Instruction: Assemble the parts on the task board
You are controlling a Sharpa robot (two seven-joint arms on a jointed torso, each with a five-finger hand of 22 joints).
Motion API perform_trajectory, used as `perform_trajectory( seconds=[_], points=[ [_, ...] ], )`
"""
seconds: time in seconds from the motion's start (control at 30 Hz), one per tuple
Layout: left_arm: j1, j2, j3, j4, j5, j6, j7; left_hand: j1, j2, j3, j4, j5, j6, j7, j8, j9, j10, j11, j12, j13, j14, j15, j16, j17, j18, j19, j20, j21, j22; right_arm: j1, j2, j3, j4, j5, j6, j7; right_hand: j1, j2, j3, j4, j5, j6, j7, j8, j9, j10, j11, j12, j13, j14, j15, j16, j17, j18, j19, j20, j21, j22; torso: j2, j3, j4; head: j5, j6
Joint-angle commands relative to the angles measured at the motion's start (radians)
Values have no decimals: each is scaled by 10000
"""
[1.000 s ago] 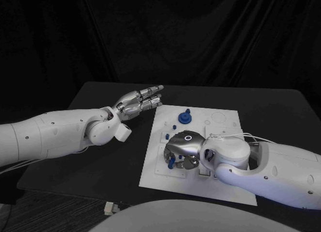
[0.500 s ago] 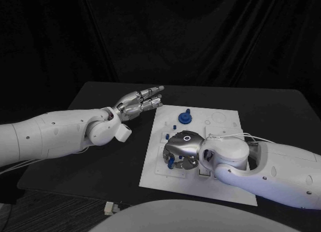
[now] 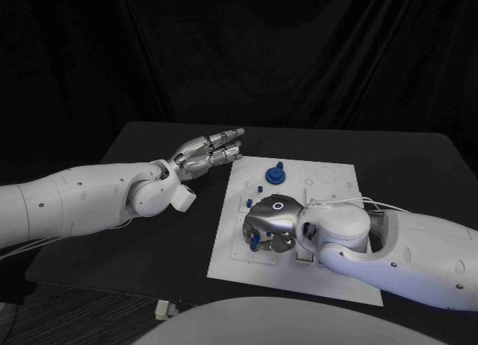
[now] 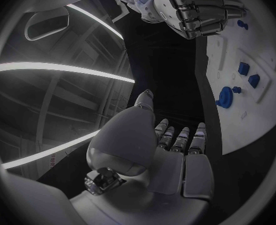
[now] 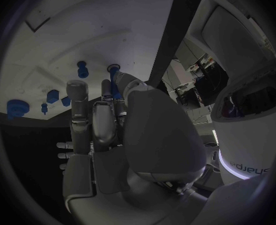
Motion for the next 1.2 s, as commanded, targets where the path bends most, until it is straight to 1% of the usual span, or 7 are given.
perform_trajectory(
  seconds=[0.03,0.9,1.0,1.03,1.1,1.13,1.2],
  points=[
    [-15,27,10,8,67,126,98,62,70,3,-67,34,-13,65,32,7,0,100,-34,7,28,70,64,11,155,20,44,32,-13,-40,-29,-26,-7,-418,437,-175,-34,-4,53,-25,26,23,16,31,0,-84,-23,71,21,-81,-21,-58,-43,26,-108,-3,-83,793,0,1,-3,1,-2],
    [-66,70,10,-22,67,174,97,74,96,8,-90,41,-45,65,26,3,-7,107,-36,5,26,72,64,10,153,25,42,36,-8,-40,-18,-26,71,-786,708,-251,-188,-29,179,-123,0,-55,25,-70,34,-215,-9,77,99,-211,-57,-187,-187,45,-288,-48,-239,754,1,0,-1,-4,-2],
    [-76,76,10,-27,67,180,95,74,96,8,-90,41,-45,65,26,3,-7,107,-36,5,26,72,64,10,153,25,42,36,-8,-40,5,-26,56,-791,752,-265,-354,-42,261,-140,-245,-353,38,-281,-7,-417,26,45,148,-262,-36,-234,-246,54,-382,-40,-335,723,1,-1,-4,-2,-2],
    [-82,80,10,-29,67,184,95,78,106,9,-100,42,-56,64,24,2,-10,110,-37,5,25,72,64,10,152,27,40,37,-8,-40,17,-26,44,-792,778,-276,-454,-80,332,-145,-412,-796,24,-556,-106,-640,50,2,172,-316,-18,-287,-312,72,-468,-24,-474,688,-1,-1,-4,2,-2],
    [-90,82,10,-31,67,188,96,80,109,10,-102,43,-61,64,23,1,-11,111,-37,4,24,73,63,10,152,27,40,37,-9,-41,26,-26,32,-794,793,-284,-551,-126,384,-137,-571,-1261,-147,-818,-200,-862,87,-37,191,-378,7,-346,-382,89,-555,-4,-617,655,1,-1,-4,4,-2],
    [-96,84,10,-33,67,190,96,80,109,10,-102,43,-61,64,23,1,-11,111,-37,4,24,73,63,10,152,27,40,37,-9,-41,29,-26,26,-794,795,-287,-642,-163,422,-122,-750,-1658,-320,-1035,-283,-1047,127,-48,222,-422,39,-378,-425,99,-615,23,-711,634,2,0,-2,11,-2],
    [-104,84,10,-35,67,194,94,80,109,10,-102,43,-61,64,23,1,-11,111,-37,4,24,73,63,10,152,27,40,37,-9,-43,29,-26,18,-795,788,-289,-705,-196,471,-127,-844,-1934,-383,-1185,-352,-1224,157,-35,267,-449,60,-385,-443,109,-651,47,-769,623,2,0,-3,15,-2]
  ],
)
